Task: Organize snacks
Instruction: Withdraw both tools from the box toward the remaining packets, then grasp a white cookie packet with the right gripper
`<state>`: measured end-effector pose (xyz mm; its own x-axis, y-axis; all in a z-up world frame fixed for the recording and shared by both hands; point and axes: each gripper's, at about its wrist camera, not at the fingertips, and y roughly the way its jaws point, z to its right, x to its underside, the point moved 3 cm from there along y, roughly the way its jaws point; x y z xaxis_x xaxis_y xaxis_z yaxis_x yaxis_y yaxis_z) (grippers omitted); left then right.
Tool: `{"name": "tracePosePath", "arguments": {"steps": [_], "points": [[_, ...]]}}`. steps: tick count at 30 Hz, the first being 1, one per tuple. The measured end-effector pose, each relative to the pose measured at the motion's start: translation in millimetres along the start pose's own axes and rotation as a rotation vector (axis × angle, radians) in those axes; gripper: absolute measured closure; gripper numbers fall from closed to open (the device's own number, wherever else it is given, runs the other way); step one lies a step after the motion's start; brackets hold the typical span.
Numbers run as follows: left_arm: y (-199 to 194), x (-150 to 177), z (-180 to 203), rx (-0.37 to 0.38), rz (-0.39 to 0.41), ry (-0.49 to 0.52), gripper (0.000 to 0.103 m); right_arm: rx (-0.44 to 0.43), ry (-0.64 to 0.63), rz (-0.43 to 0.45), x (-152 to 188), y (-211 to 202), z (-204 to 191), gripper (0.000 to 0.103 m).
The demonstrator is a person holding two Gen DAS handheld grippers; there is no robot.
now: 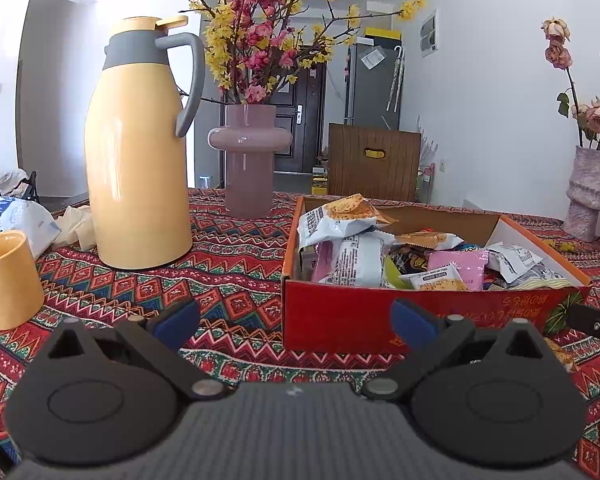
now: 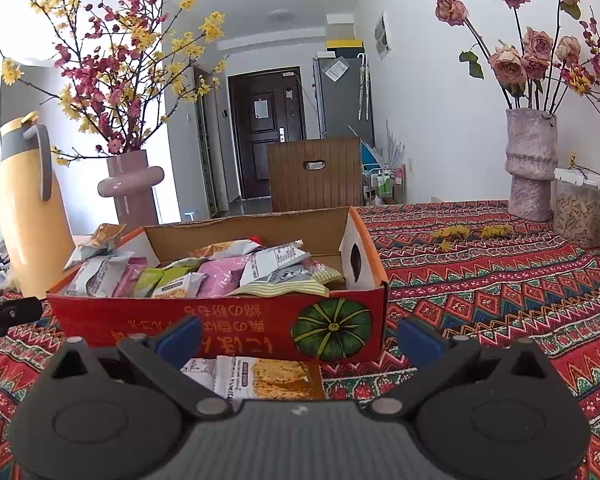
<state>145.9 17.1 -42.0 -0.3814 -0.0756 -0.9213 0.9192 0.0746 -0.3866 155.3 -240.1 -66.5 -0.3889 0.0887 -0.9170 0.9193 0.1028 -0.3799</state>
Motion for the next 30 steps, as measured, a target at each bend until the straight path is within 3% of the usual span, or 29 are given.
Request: {"name": "tracePosePath", "arguments": {"steps": [12, 30], "points": [[5.8, 2.8, -7.7, 0.028, -0.039, -0.046, 0.000, 0.025, -0.015, -0.030, 3.8, 7.0, -2.3, 0.000], [13.3, 5.2, -12.6, 0.035, -0.086, -0.074, 0.000, 0.048, -0.085, -0.220, 5.7, 30.5, -16.4, 0.000]]}}
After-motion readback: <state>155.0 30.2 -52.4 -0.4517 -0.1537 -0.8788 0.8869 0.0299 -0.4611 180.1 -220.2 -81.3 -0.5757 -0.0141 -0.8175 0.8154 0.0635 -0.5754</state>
